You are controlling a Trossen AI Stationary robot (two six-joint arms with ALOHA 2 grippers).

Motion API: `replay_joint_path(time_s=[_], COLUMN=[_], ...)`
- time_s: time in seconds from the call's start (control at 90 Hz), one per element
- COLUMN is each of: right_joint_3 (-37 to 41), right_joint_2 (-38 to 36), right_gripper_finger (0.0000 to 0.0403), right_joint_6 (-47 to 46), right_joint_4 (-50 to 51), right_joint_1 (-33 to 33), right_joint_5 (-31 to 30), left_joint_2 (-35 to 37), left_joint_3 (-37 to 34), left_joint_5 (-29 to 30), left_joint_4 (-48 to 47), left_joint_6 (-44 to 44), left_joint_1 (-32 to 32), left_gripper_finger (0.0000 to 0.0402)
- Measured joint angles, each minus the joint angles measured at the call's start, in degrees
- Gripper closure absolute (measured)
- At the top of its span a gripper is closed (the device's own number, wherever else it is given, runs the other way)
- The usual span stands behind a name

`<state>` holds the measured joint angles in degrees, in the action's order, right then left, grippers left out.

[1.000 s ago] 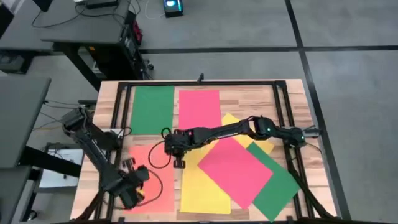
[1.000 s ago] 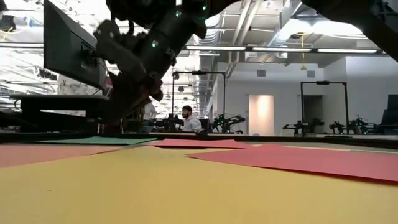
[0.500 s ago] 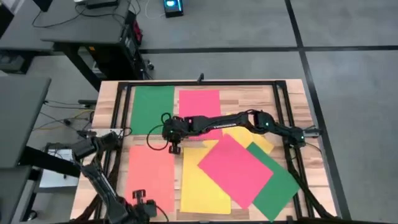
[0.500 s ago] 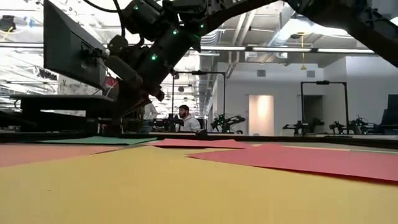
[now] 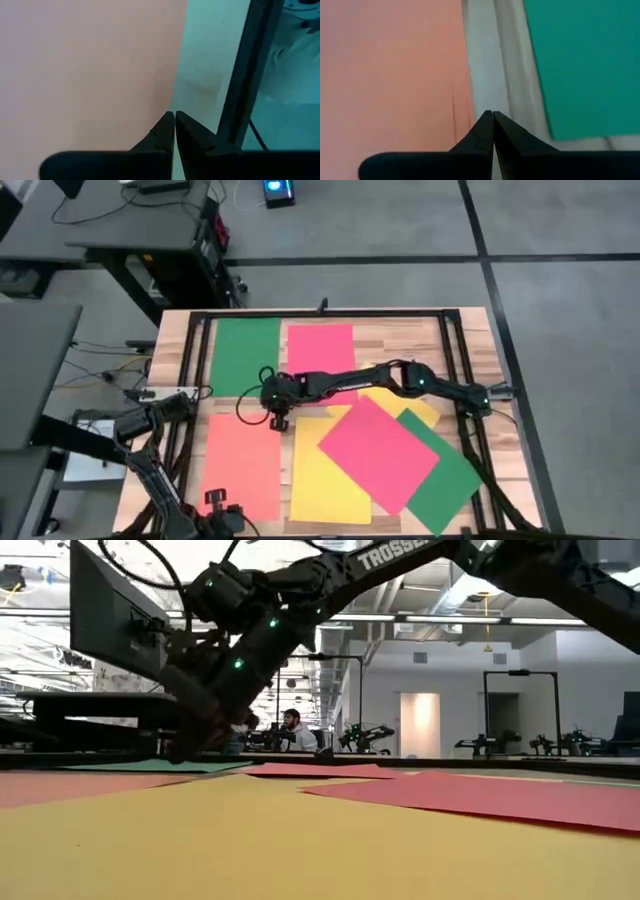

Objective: Organize paper
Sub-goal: Stack the orange paper on top of the orange paper

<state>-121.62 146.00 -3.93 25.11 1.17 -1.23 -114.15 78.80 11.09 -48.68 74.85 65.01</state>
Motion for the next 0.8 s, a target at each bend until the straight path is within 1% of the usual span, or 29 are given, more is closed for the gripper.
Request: replay_joint_path(time_s=[0.133,0.267,0.8], right_joint_3=[0.00,-0.09,-0.11], right_joint_2=[0.71,1.17,1.30], right_gripper_finger=[0.0403,0.0403,0.0403], right_joint_6=[-0.77,-0.90,-1.63], right_joint_4=[-0.34,-0.11,-0.06], right_joint_1=[0.29,0.27,-0.32], right_joint_5=[0.33,1.33,2.65], left_joint_2=[0.15,0.39,0.10], left_joint_3=[-2.22,-3.60,-3.86], left_joint_5=[-1.73,-2.44,-2.92], left_joint_4=[3.27,3.94,0.66], left_joint_6=[0.20,1.85,1.31], left_joint_1=[0.04,0.02,-0.09], left_gripper_finger=[0.0402,0.0402,0.0402])
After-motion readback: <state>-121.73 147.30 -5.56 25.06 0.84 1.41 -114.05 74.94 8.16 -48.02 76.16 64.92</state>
